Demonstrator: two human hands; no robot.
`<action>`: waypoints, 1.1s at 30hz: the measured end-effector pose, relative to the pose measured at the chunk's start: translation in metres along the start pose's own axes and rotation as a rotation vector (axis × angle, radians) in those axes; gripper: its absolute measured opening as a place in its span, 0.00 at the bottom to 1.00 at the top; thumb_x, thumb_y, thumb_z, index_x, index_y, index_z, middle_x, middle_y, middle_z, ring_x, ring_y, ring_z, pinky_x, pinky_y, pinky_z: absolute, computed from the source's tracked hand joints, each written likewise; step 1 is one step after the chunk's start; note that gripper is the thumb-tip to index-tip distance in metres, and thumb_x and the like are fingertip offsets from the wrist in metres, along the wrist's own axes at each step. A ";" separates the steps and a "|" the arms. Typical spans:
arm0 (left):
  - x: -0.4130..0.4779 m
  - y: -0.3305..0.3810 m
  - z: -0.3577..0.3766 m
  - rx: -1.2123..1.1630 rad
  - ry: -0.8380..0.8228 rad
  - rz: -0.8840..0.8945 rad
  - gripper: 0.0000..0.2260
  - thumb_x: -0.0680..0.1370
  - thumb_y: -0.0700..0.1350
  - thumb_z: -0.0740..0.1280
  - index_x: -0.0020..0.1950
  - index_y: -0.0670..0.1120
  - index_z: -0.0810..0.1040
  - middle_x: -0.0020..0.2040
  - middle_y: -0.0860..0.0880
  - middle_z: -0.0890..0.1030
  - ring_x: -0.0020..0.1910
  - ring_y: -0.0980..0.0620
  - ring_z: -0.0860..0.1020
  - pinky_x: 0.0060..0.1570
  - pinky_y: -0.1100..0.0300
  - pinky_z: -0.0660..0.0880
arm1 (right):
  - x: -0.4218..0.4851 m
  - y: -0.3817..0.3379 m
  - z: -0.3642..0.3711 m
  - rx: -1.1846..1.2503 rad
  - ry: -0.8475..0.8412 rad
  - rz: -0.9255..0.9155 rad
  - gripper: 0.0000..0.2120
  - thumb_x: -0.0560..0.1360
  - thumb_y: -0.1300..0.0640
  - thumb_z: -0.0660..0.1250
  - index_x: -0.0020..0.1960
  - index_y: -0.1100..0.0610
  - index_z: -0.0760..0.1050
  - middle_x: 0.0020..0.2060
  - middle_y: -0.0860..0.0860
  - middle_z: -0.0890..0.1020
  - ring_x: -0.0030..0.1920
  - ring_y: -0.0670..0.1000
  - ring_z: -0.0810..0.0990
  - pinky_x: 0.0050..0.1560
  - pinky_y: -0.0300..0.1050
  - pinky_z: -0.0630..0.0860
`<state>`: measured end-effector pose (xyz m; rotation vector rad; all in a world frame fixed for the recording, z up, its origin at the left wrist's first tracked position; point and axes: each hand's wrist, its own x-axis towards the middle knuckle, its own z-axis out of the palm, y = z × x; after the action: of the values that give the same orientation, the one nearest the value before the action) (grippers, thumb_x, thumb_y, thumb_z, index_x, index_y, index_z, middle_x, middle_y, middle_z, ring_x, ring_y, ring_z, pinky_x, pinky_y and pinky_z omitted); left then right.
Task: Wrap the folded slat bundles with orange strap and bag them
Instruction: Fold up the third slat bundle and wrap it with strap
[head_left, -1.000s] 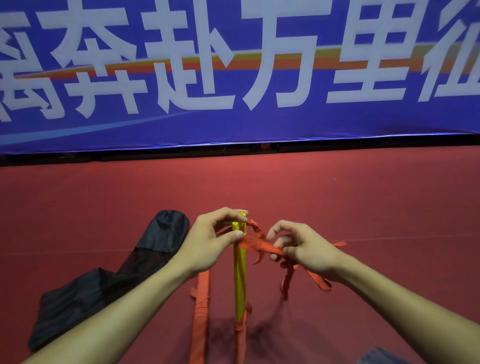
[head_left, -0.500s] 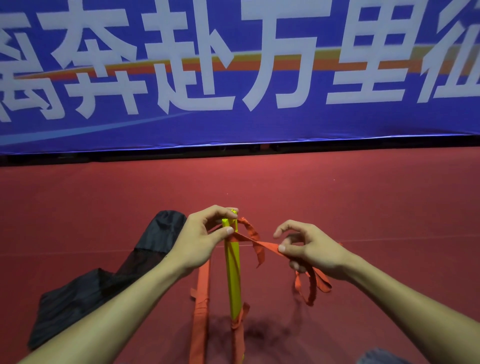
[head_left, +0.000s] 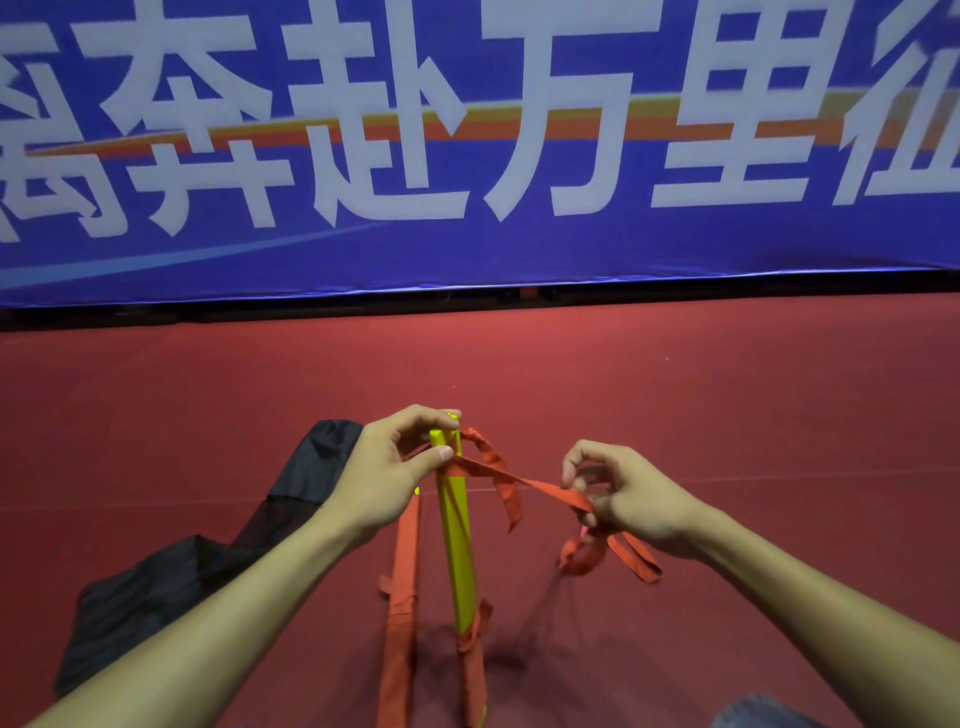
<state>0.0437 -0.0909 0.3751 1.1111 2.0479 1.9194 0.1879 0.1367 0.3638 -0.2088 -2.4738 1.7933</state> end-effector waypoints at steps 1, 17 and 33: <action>0.000 0.000 0.000 0.001 0.002 0.000 0.24 0.74 0.27 0.70 0.44 0.59 0.84 0.56 0.50 0.85 0.60 0.54 0.81 0.59 0.59 0.76 | 0.000 -0.001 0.001 0.012 0.012 0.022 0.23 0.65 0.81 0.48 0.44 0.60 0.73 0.36 0.57 0.73 0.28 0.51 0.72 0.29 0.45 0.70; -0.007 0.006 0.011 -0.068 -0.070 -0.020 0.15 0.75 0.26 0.68 0.50 0.47 0.83 0.58 0.48 0.84 0.61 0.54 0.81 0.58 0.58 0.78 | 0.002 -0.007 0.018 -0.038 -0.012 -0.001 0.11 0.82 0.53 0.61 0.44 0.58 0.75 0.37 0.51 0.80 0.41 0.49 0.80 0.44 0.45 0.72; -0.010 0.013 0.029 -0.066 -0.167 0.007 0.17 0.72 0.27 0.72 0.50 0.49 0.84 0.57 0.54 0.85 0.61 0.56 0.81 0.62 0.60 0.76 | 0.009 -0.016 0.051 -0.295 0.301 -0.205 0.24 0.61 0.44 0.81 0.42 0.50 0.67 0.45 0.54 0.82 0.49 0.56 0.79 0.46 0.51 0.75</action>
<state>0.0723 -0.0744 0.3781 1.2192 1.8825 1.8163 0.1703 0.0850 0.3631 -0.2154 -2.4261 1.2164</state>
